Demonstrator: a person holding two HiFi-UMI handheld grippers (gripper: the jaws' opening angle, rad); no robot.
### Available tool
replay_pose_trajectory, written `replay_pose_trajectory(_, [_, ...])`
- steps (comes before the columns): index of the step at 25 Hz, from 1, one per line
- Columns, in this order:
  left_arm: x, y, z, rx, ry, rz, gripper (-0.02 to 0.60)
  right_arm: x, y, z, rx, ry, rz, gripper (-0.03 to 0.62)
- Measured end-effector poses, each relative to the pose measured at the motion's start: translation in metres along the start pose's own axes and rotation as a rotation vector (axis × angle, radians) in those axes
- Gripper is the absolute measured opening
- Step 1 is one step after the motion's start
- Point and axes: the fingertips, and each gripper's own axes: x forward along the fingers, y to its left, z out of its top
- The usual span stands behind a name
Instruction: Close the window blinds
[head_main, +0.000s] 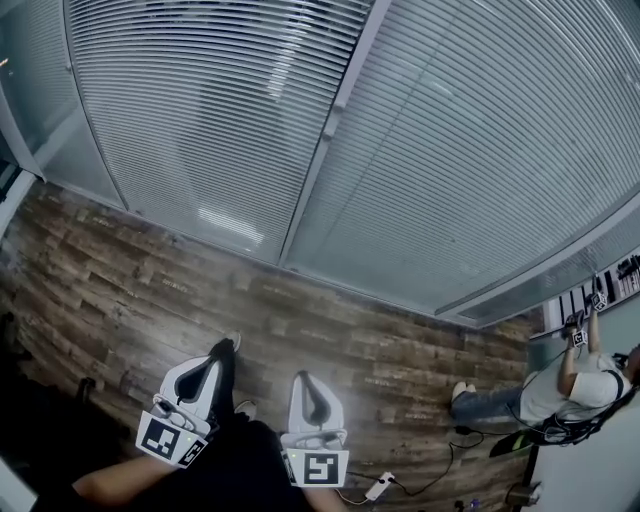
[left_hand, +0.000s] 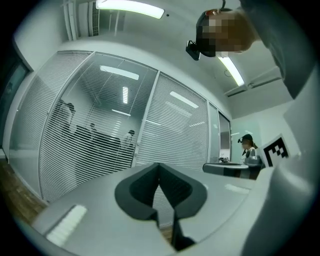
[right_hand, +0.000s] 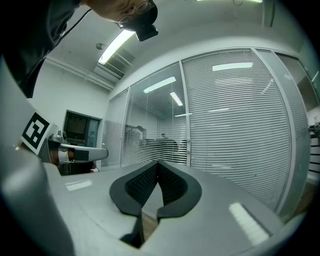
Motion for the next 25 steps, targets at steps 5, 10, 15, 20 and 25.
replay_pose_trajectory(5, [0.015, -0.007, -0.003, 0.002, 0.009, -0.044, -0.002, 0.003, -0.008, -0.005, 0.004, 0.02, -0.02, 0.002])
replay_pose_trajectory(10, [0.034, 0.0, -0.008, 0.002, 0.002, -0.07, -0.002, 0.016, -0.02, -0.01, -0.001, 0.031, -0.049, 0.002])
replay_pose_trajectory(15, [0.068, 0.017, -0.006, -0.015, 0.017, -0.069, -0.002, 0.046, -0.027, -0.007, 0.007, 0.033, -0.047, 0.002])
replay_pose_trajectory(20, [0.108, 0.039, 0.002, -0.001, 0.016, -0.098, -0.002, 0.092, -0.039, -0.004, 0.009, 0.048, -0.061, 0.002])
replay_pose_trajectory(25, [0.147, 0.078, 0.012, -0.063, 0.018, -0.069, -0.002, 0.145, -0.062, 0.013, -0.017, 0.029, -0.088, 0.002])
